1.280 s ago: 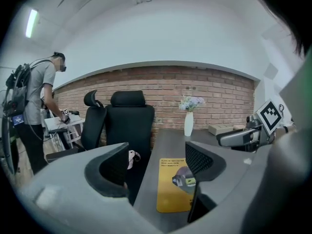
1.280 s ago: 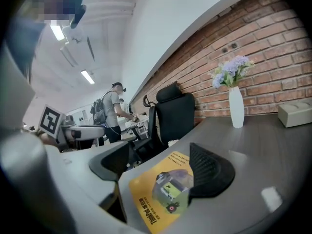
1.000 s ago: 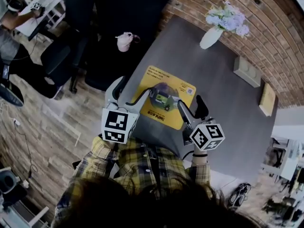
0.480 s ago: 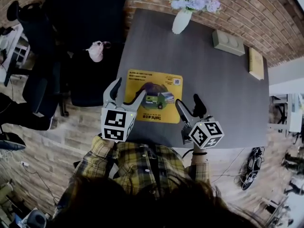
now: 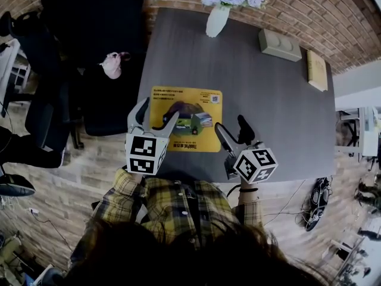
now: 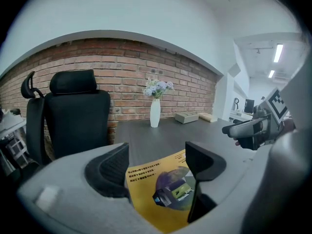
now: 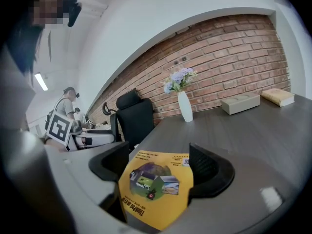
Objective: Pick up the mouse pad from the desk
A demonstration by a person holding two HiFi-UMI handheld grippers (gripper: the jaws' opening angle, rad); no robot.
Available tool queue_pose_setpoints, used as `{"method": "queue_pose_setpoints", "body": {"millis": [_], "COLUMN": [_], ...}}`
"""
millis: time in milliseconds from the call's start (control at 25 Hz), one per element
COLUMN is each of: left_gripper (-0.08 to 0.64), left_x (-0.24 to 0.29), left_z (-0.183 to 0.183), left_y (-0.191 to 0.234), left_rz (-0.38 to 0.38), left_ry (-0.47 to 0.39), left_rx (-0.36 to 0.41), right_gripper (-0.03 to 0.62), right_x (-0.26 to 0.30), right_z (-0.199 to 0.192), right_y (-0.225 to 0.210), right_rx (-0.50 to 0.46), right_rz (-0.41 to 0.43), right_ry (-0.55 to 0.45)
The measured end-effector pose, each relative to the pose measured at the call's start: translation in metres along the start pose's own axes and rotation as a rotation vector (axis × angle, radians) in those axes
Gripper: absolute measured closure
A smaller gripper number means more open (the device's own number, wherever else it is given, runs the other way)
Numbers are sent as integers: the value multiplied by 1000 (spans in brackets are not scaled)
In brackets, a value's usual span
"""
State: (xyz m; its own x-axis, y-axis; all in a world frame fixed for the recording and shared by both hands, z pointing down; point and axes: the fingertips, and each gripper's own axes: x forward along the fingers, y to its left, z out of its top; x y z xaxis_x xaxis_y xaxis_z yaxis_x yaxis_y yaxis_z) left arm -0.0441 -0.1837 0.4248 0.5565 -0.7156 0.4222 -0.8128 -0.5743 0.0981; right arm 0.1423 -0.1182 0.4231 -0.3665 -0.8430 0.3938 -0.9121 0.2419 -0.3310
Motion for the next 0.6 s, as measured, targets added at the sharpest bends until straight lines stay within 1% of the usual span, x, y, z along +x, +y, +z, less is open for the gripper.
{"method": "queue_pose_setpoints", "body": {"millis": [200, 360, 600], "left_gripper": [202, 202, 204], "left_x": [6, 11, 17], "left_z": [-6, -14, -22], "left_y": [0, 0, 2], "left_rz": [29, 42, 53], "left_ry": [21, 41, 63], "left_rx": [1, -9, -1], "right_gripper": [227, 227, 228], "right_x": [3, 5, 9], "right_z": [-5, -8, -17], "right_y": [-8, -13, -17], "right_rx": [6, 13, 29], "right_rz": [14, 22, 29], "right_ry": [22, 35, 62]}}
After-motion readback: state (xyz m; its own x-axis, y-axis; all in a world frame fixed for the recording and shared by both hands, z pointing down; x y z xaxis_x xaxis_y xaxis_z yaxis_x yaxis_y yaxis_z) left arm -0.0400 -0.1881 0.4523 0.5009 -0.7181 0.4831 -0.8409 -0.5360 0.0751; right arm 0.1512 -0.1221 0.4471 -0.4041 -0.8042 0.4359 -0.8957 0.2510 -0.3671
